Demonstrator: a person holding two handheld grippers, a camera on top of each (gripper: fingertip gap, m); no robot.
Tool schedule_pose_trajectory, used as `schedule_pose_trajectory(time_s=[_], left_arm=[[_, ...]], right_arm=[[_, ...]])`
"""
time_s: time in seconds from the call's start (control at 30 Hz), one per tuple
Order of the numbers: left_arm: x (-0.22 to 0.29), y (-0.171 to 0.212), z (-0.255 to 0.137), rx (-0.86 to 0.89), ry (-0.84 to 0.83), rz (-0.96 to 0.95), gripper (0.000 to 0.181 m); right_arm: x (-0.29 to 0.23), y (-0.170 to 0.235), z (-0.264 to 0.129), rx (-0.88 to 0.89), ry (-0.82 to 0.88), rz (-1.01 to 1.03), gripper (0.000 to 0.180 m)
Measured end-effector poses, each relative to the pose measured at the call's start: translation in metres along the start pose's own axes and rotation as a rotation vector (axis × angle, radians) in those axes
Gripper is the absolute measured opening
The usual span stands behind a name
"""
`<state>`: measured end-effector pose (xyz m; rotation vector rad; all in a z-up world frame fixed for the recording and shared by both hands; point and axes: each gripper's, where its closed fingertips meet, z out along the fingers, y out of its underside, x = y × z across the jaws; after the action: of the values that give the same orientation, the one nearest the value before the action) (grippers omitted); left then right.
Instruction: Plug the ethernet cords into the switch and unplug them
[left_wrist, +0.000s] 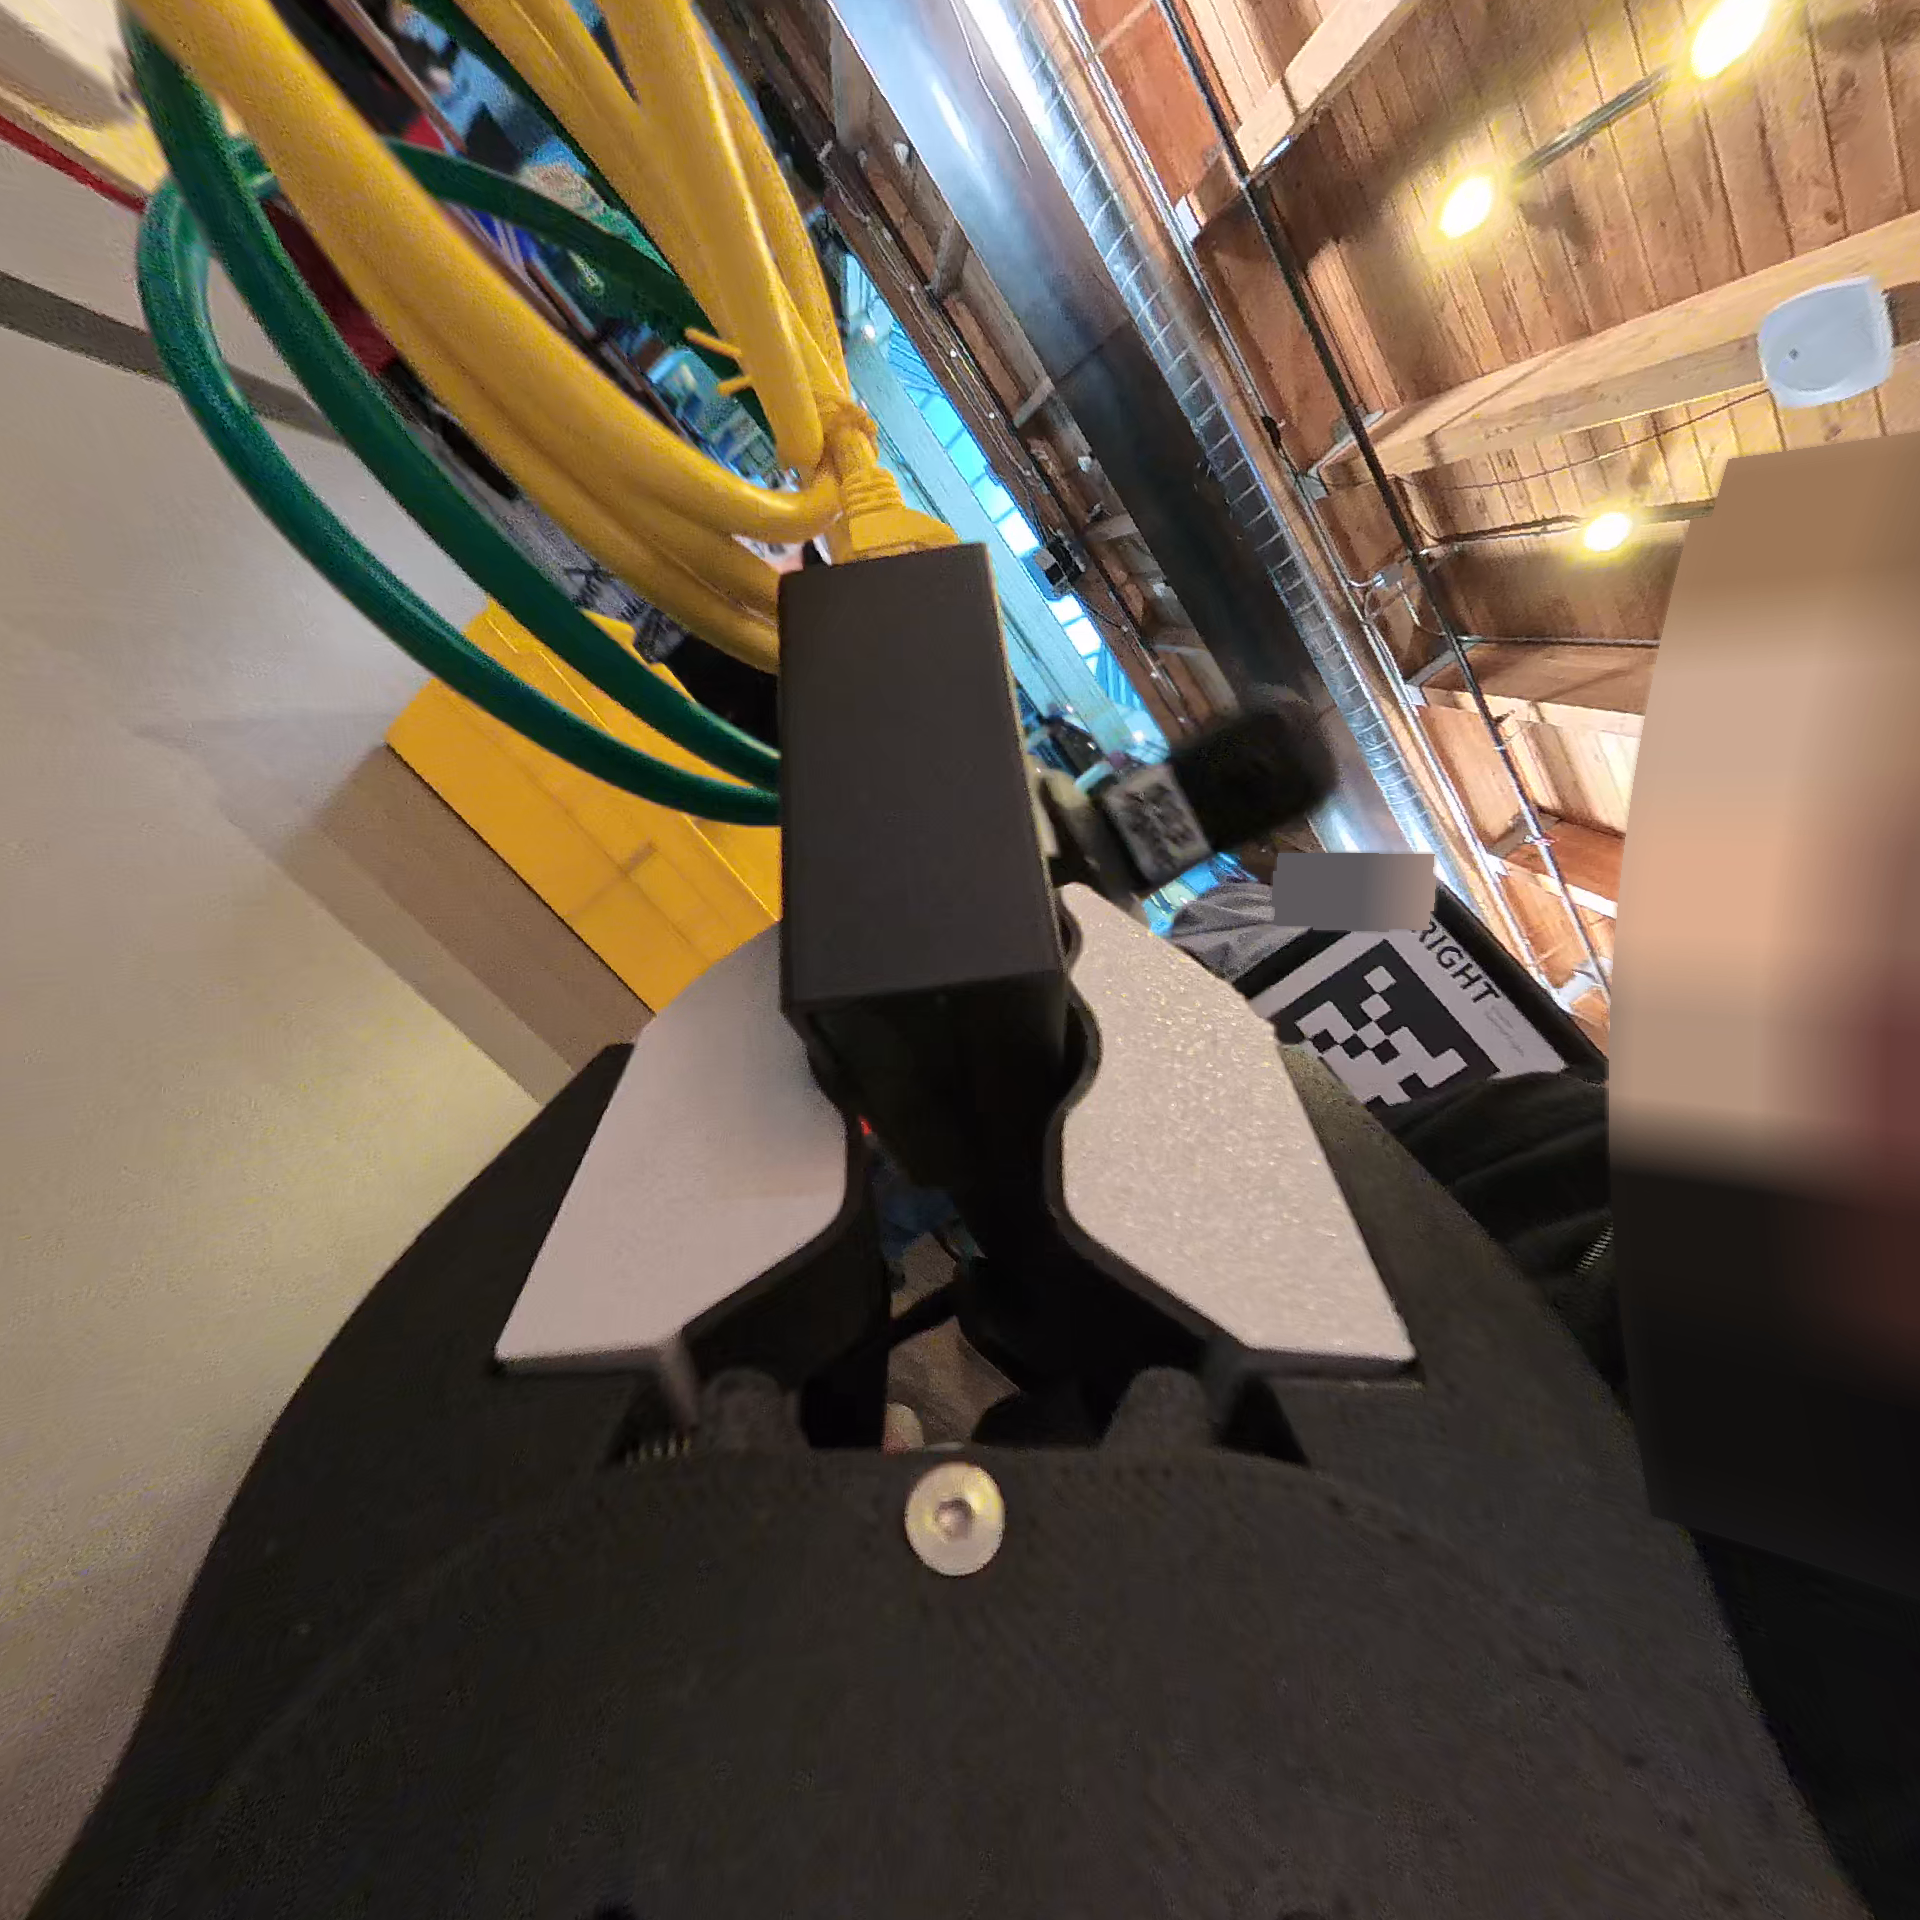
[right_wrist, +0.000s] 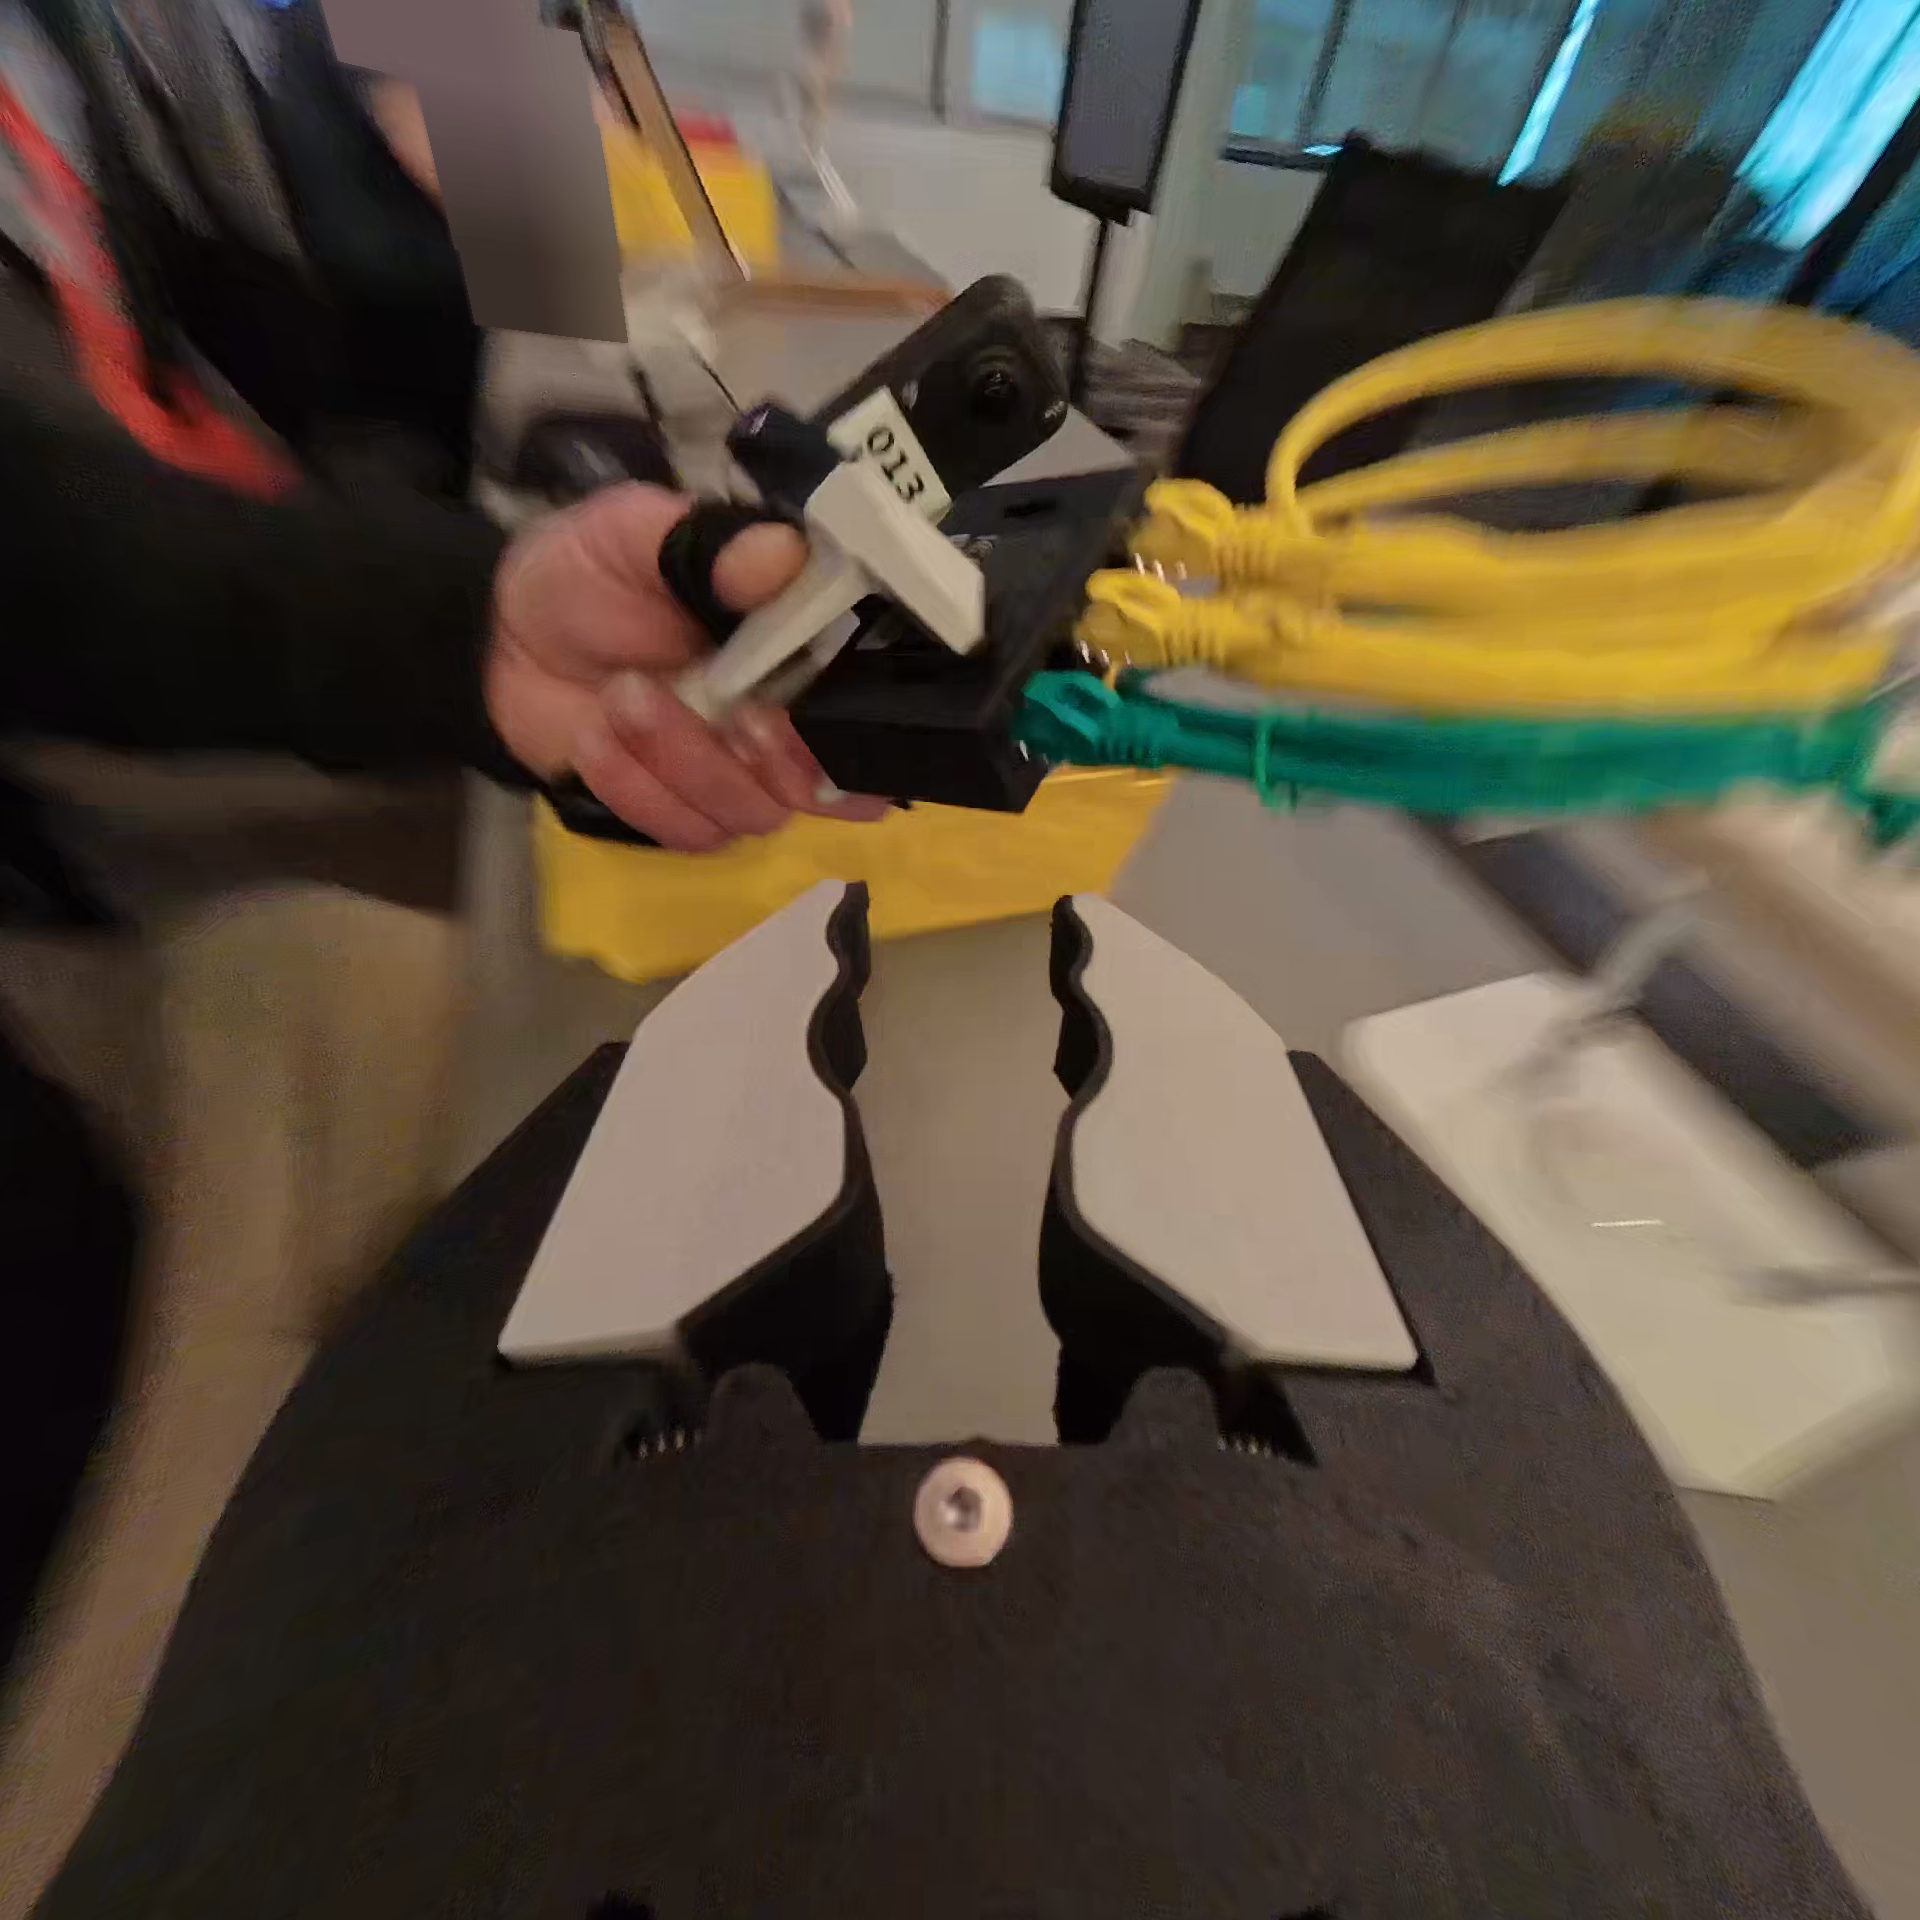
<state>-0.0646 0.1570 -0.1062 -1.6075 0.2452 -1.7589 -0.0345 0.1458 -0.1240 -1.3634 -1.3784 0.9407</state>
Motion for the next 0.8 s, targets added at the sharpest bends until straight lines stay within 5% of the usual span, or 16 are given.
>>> schedule_pose_trajectory(time_s=[0.17, 0.33, 0.43, 0.57, 0.8], left_arm=[[-0.003, 0.013, 0.004, -0.058, 0.022, -0.119, 0.031], [0.002, 0.028, 0.01, -0.131, 0.04, -0.169, 0.032], [0.004, 0.034, 0.014, -0.152, 0.043, -0.19, 0.032], [0.002, 0.042, 0.02, -0.169, 0.048, -0.237, 0.032], [0.002, 0.053, 0.026, -0.182, 0.072, -0.289, 0.032]], right_arm=[[0.002, -0.018, -0.005, -0.164, 0.397, -0.815, 0.042], [0.006, 0.006, 0.003, -0.364, 0.483, -1.218, 0.044], [0.009, 0.004, 0.002, -0.369, 0.513, -1.374, 0.041], [0.005, 0.001, -0.001, -0.382, 0.46, -1.491, 0.016], [-0.003, 0.01, -0.004, -0.42, 0.385, -1.601, 0.015]])
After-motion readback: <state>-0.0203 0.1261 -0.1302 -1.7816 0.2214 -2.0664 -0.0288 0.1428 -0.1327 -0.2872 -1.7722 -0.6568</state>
